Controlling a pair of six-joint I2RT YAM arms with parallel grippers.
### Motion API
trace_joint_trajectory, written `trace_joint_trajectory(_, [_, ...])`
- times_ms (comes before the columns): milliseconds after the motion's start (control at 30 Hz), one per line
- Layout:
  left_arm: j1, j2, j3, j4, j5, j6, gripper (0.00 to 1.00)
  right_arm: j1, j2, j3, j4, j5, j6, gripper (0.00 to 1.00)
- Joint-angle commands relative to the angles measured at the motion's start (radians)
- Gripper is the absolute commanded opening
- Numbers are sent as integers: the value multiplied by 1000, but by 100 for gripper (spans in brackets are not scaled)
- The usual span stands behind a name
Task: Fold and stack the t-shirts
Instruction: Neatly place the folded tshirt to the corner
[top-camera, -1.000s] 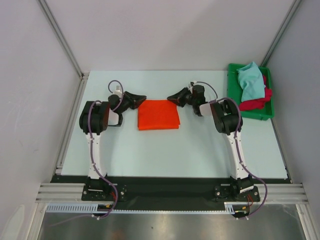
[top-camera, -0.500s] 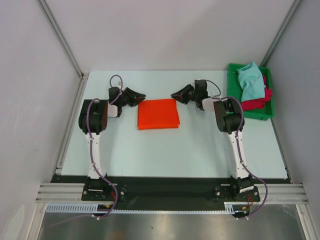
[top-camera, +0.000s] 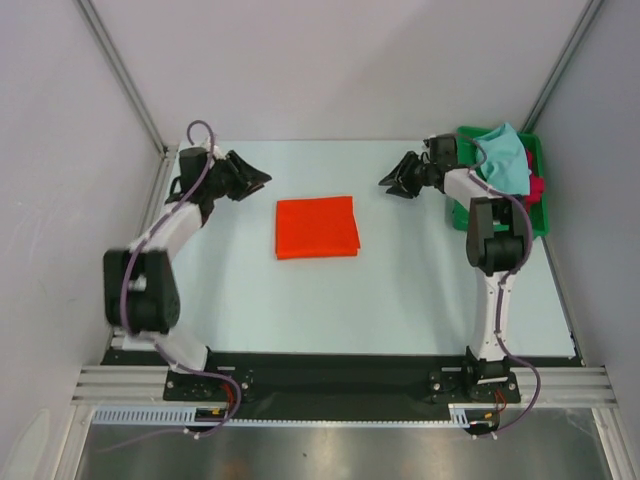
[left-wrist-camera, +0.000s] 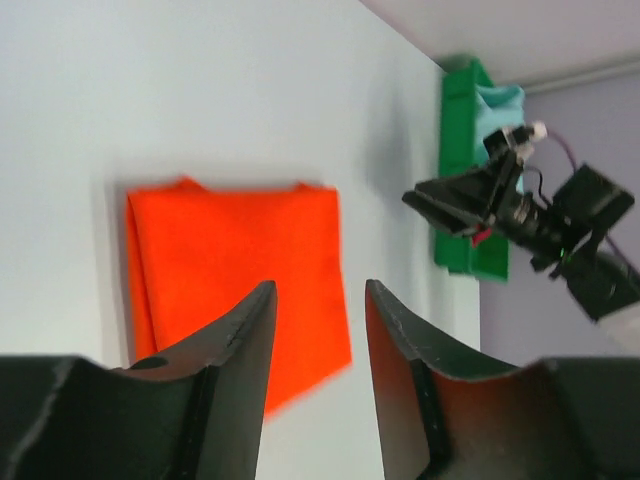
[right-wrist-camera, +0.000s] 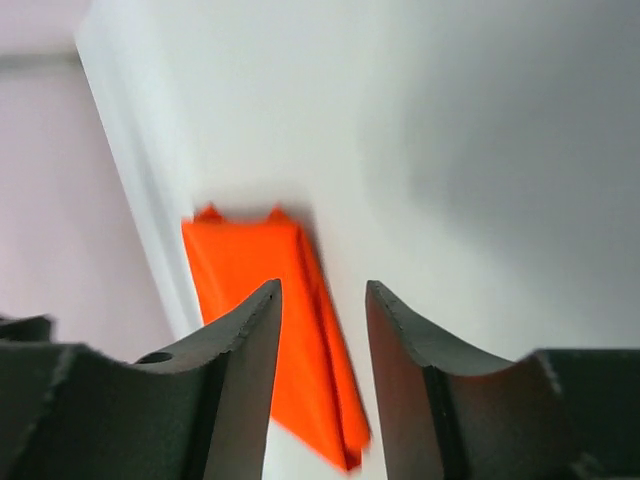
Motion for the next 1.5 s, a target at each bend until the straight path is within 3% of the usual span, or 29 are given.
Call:
trace_joint_trajectory(0, [0, -325, -208, -217, -55, 138, 49, 59, -242, -91, -208, 23, -276, 46])
trace_joint_trajectory(67, [2, -510, -337, -283, -69, 139, 55, 84, -372, -207, -216, 28, -337, 47])
trace_joint_trajectory(200, [17, -718, -488, -404, -41, 98, 70, 211, -585, -330, -265, 159, -442, 50])
trace_joint_trajectory(333, [48, -838, -618, -440, 8, 14, 75, 439, -755, -393, -311, 324, -506, 54])
trace_joint_trajectory(433, [48, -877, -652, -469, -36, 23, 81, 589, -851, -442, -308, 475, -575, 57])
trace_joint_trajectory(533, [52, -837, -641, -493, -82, -11, 87, 706, -920, -542, -218, 613, -695, 74])
trace_joint_trajectory(667, [92, -831, -648, -431, -79, -80, 86, 944, -983, -703, -34, 783, -905, 96])
trace_joint_trajectory(900, [158, -746, -551, -523, -142, -143, 78, 1133, -830, -797, 161, 959, -1305, 100])
trace_joint_trajectory(1067, [166, -627, -442, -573, -161, -89, 80, 1145, -649, -743, 190, 973, -1503, 100])
trace_joint_trajectory(1467, [181, -332, -306, -648, -208, 55, 82, 1149, -356, -600, 413, 1036, -1741, 98])
